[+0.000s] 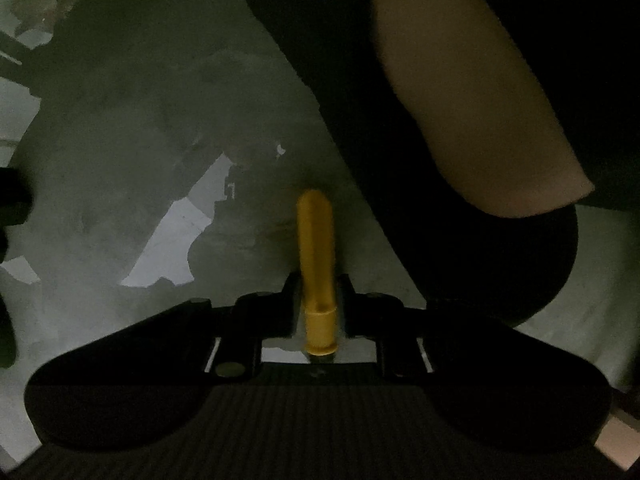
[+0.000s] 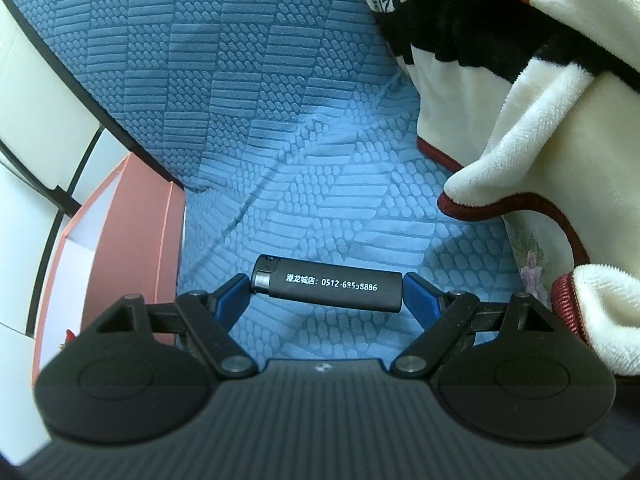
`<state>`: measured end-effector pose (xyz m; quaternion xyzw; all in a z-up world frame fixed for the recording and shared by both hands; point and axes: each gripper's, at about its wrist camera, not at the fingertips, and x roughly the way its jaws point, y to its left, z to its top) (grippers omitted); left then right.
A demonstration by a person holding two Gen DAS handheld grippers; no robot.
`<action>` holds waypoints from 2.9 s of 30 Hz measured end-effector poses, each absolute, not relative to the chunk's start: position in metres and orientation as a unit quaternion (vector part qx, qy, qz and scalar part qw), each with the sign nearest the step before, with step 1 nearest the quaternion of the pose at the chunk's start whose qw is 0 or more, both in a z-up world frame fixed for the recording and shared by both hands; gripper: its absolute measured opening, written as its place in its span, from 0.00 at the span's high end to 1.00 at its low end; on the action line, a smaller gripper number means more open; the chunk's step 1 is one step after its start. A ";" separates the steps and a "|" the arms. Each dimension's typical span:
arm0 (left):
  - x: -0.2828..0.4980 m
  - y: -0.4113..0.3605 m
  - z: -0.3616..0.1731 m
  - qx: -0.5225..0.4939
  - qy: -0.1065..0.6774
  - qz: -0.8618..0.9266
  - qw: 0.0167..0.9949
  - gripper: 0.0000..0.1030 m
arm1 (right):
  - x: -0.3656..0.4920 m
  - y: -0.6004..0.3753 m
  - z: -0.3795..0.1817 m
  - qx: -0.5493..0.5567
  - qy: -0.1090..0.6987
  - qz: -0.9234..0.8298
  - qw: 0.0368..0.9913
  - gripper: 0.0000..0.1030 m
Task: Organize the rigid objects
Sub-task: 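Swing the left tool with the screwdriver around toward the pink box, then carry the screwdriver and lighter with both grippers over the pink box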
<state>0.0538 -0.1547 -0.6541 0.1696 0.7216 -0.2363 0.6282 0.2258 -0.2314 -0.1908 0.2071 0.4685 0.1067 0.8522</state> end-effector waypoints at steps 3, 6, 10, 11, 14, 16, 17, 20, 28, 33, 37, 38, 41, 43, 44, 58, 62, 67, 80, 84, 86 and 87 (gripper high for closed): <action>0.059 -0.153 -0.650 0.167 0.731 -0.230 0.620 0.80 | 0.226 -0.229 -0.191 0.201 0.469 0.106 0.853 0.17; 0.066 -0.147 -0.645 0.154 0.748 -0.221 0.607 0.81 | 0.226 -0.229 -0.192 0.201 0.469 0.105 0.854 0.17; 0.069 -0.147 -0.626 0.158 0.745 -0.227 0.608 0.82 | 0.226 -0.230 -0.191 0.201 0.467 0.101 0.855 0.17; 0.069 -0.149 -0.620 0.161 0.742 -0.235 0.607 0.82 | 0.226 -0.230 -0.192 0.201 0.466 0.101 0.856 0.17; 0.067 -0.148 -0.607 0.167 0.735 -0.255 0.606 0.82 | 0.226 -0.230 -0.192 0.201 0.465 0.101 0.856 0.17; 0.067 -0.147 -0.593 0.166 0.732 -0.262 0.607 0.82 | 0.225 -0.230 -0.192 0.202 0.463 0.101 0.857 0.17; 0.068 -0.146 -0.587 0.163 0.731 -0.267 0.607 0.82 | 0.224 -0.231 -0.192 0.202 0.463 0.101 0.857 0.17; 0.073 -0.144 -0.566 0.156 0.722 -0.283 0.612 0.82 | 0.223 -0.231 -0.191 0.202 0.461 0.102 0.858 0.17; 0.083 -0.132 -0.514 0.147 0.702 -0.296 0.631 0.82 | 0.222 -0.226 -0.191 0.187 0.460 0.099 0.862 0.17; 0.089 -0.117 -0.490 0.162 0.675 -0.311 0.649 0.82 | 0.222 -0.226 -0.192 0.184 0.460 0.097 0.863 0.17; 0.092 -0.114 -0.459 0.160 0.665 -0.318 0.657 0.82 | 0.221 -0.224 -0.191 0.180 0.460 0.100 0.864 0.17; 0.092 -0.114 -0.451 0.160 0.660 -0.319 0.662 0.82 | 0.221 -0.224 -0.191 0.179 0.459 0.100 0.864 0.17; 0.097 -0.113 -0.431 0.146 0.650 -0.312 0.677 0.82 | 0.220 -0.224 -0.191 0.181 0.459 0.100 0.864 0.17; 0.101 -0.113 -0.414 0.139 0.640 -0.309 0.690 0.82 | 0.220 -0.224 -0.191 0.180 0.458 0.101 0.864 0.17; 0.102 -0.114 -0.406 0.136 0.635 -0.308 0.695 0.82 | 0.219 -0.224 -0.191 0.179 0.458 0.101 0.865 0.17; 0.108 -0.100 -0.295 0.090 0.562 -0.284 0.772 0.81 | 0.216 -0.221 -0.188 0.170 0.450 0.112 0.870 0.17; 0.106 -0.096 -0.266 0.070 0.550 -0.272 0.786 0.81 | 0.215 -0.219 -0.186 0.165 0.449 0.113 0.871 0.17; 0.102 -0.081 -0.233 0.037 0.548 -0.246 0.798 0.81 | 0.212 -0.215 -0.185 0.147 0.450 0.102 0.875 0.17; 0.074 -0.029 -0.145 -0.070 0.532 -0.160 0.828 0.81 | 0.188 -0.205 -0.151 0.084 0.433 0.088 0.893 0.17; 0.068 -0.010 -0.106 -0.092 0.518 -0.147 0.837 0.81 | 0.180 -0.204 -0.130 0.080 0.421 0.093 0.899 0.17; 0.072 -0.008 -0.090 -0.098 0.511 -0.145 0.842 0.81 | 0.178 -0.199 -0.118 0.074 0.413 0.098 0.902 0.17; 0.073 -0.005 -0.079 -0.101 0.506 -0.146 0.844 0.81 | 0.177 -0.195 -0.113 0.071 0.410 0.101 0.904 0.17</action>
